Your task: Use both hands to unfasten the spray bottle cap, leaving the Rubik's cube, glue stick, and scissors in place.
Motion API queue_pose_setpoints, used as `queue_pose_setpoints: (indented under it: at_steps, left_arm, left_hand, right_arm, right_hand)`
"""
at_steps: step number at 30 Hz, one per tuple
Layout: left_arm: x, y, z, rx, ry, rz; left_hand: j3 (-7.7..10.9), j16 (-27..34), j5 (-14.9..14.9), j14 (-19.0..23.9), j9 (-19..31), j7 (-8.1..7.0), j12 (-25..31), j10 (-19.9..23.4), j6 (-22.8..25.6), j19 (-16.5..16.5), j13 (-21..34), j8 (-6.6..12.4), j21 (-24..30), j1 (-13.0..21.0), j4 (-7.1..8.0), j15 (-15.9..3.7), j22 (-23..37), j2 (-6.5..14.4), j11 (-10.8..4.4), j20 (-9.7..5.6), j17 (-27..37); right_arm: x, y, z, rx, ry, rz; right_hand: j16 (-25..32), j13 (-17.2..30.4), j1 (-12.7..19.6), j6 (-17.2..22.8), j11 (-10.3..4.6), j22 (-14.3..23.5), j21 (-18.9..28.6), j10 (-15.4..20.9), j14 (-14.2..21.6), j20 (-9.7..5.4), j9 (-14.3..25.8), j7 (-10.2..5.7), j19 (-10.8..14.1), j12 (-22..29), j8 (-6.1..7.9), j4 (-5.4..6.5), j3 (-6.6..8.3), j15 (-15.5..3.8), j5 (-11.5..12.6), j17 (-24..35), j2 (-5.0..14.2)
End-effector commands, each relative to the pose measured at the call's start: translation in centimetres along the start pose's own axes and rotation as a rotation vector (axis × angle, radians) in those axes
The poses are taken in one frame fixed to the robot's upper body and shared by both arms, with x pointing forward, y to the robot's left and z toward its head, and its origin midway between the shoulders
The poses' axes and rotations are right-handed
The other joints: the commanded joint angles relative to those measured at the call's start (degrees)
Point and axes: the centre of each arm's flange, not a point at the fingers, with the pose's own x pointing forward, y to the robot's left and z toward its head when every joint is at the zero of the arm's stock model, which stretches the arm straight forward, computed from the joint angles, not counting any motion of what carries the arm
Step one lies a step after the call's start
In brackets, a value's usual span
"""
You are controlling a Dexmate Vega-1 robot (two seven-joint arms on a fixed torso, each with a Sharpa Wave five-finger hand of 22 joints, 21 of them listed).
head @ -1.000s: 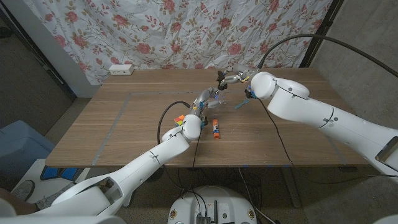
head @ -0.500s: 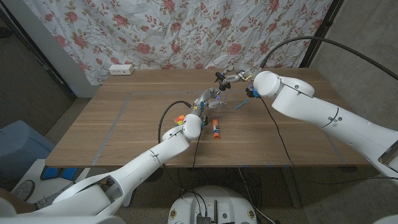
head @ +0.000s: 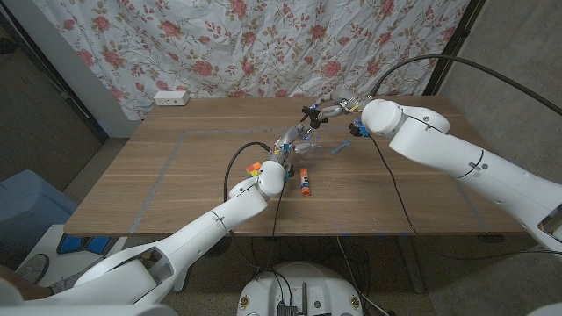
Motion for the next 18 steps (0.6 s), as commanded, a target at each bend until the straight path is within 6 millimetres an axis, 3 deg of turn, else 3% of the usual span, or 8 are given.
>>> queue_pose_setpoints:
  at_steps: [1, 5, 9, 18]
  left_arm:
    - [0.05, -0.12, -0.04, 0.000, -0.002, -0.005]
    - [0.08, -0.22, -0.07, -0.003, -0.002, -0.008]
    - [0.12, -0.28, -0.12, -0.003, -0.001, -0.009]
    - [0.15, -0.26, -0.23, -0.003, 0.003, -0.011]
  left_hand:
    - [0.40, -0.13, 0.09, 0.56, 0.04, 0.47, 0.04, 0.72, 0.67, 0.29, 0.24, 0.46, -0.20, -1.08, 0.01, -5.59, 0.14, 3.43, -0.45, -1.72, 0.22]
    - [0.41, -0.18, 0.08, 0.51, -0.04, 0.46, 0.00, 0.69, 0.72, 0.26, 0.25, 0.50, -0.21, -1.13, 0.03, -5.60, 0.13, 3.50, -0.45, -1.72, 0.25]
    - [0.43, -0.21, 0.08, 0.56, -0.13, 0.45, 0.01, 0.76, 0.67, 0.25, 0.26, 0.51, -0.21, -1.15, 0.03, -5.55, 0.13, 3.53, -0.45, -1.71, 0.25]
    - [0.50, -0.33, 0.06, 0.58, -0.29, 0.49, -0.06, 0.76, 0.63, 0.25, 0.28, 0.60, -0.21, -1.22, 0.04, -5.57, 0.13, 3.65, -0.43, -1.73, 0.25]
  right_arm:
    - [0.03, -0.23, -0.26, 0.026, -0.009, 0.004]
    - [0.00, -0.29, -0.28, 0.035, -0.014, -0.003]
    - [-0.01, -0.33, -0.35, 0.036, -0.013, -0.006]
    - [0.16, -0.40, -0.36, 0.035, -0.016, -0.008]
  right_hand:
    - [0.64, 0.11, 1.67, 1.55, -0.73, 0.16, -0.04, 0.51, 0.47, -0.56, 0.31, -0.03, 0.10, 0.55, 0.79, 0.19, 0.44, -0.21, 0.73, 0.25, 0.06]
    - [0.89, 0.11, 3.22, 3.69, -1.24, 0.17, -0.05, 1.75, 0.80, -0.83, 0.65, -0.01, -0.10, 0.84, 1.83, 0.32, 0.31, -0.64, 0.99, 0.40, 0.04]
    - [1.29, 0.09, 4.96, 8.42, -1.80, 0.18, 0.12, 3.20, 1.06, -0.91, 1.65, 0.20, 0.20, 0.92, 4.43, 0.74, -0.69, -0.84, 1.16, 0.80, -0.20]
    - [1.77, 0.10, 6.11, 11.87, -2.46, 0.19, 0.12, 4.43, 1.45, -1.37, 2.64, 0.10, 0.23, 0.98, 6.55, 0.92, -1.41, -1.23, 1.32, 1.23, 0.21]
